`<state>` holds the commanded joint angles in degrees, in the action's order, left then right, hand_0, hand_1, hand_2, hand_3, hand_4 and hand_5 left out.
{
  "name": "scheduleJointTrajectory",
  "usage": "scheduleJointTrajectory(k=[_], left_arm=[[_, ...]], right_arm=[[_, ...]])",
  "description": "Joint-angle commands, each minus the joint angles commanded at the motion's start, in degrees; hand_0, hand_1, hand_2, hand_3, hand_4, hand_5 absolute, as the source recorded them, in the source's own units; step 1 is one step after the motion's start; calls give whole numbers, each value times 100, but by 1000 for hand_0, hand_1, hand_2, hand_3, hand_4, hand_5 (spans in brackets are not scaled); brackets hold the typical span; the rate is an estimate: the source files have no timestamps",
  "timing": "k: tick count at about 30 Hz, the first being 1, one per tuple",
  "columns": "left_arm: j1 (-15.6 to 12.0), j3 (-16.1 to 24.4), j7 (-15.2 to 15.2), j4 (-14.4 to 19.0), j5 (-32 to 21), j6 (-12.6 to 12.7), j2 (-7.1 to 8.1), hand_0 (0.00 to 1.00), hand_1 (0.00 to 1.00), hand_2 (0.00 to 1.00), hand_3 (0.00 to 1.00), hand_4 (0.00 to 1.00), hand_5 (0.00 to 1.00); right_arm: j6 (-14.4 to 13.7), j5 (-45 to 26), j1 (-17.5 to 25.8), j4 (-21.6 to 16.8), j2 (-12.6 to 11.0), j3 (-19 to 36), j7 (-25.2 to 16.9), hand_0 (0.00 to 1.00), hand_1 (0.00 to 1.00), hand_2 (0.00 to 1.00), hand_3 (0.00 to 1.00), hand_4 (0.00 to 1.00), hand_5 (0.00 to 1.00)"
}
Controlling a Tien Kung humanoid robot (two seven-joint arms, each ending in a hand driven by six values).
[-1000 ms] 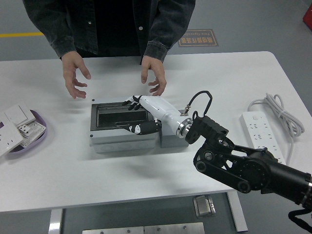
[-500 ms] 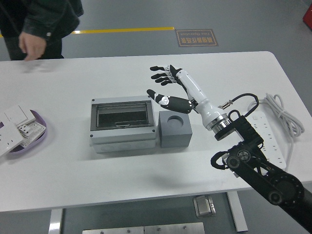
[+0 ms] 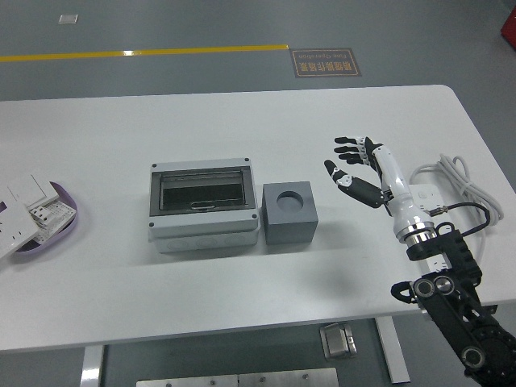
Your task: Pick up the cylinder from the cube,place it in the box,flap close box
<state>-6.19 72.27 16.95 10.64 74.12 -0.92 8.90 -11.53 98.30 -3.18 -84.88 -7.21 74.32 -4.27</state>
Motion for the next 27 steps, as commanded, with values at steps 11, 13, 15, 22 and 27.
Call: scheduleJointTrajectory(k=[11,13,15,22,27], left_arm=[[-59,-36,-13,10,-213,30,75,603,604,559,589,660,209],[-84,-31,6,17,-222,29,92,603,604,559,589,660,209],[-90,-26,10,18,-212,21,99,603,604,559,589,660,209],[-64,26,-5,9,-89,-24,108,603,604,560,589,660,209],[-162,-183,-208,-24,-558,74,51,603,606,559,589,659,202]], right_arm=[[-509,402,136,75,100,-2,-300,756,688,679,679,739,263],[-581,319,153,96,115,-11,-364,756,688,679,679,739,263],[-626,236,167,118,129,-11,-418,730,666,670,671,736,265],[-690,470,198,120,147,-3,-393,721,663,658,660,733,263],[-686,463,211,63,95,23,-427,723,659,656,656,744,259]])
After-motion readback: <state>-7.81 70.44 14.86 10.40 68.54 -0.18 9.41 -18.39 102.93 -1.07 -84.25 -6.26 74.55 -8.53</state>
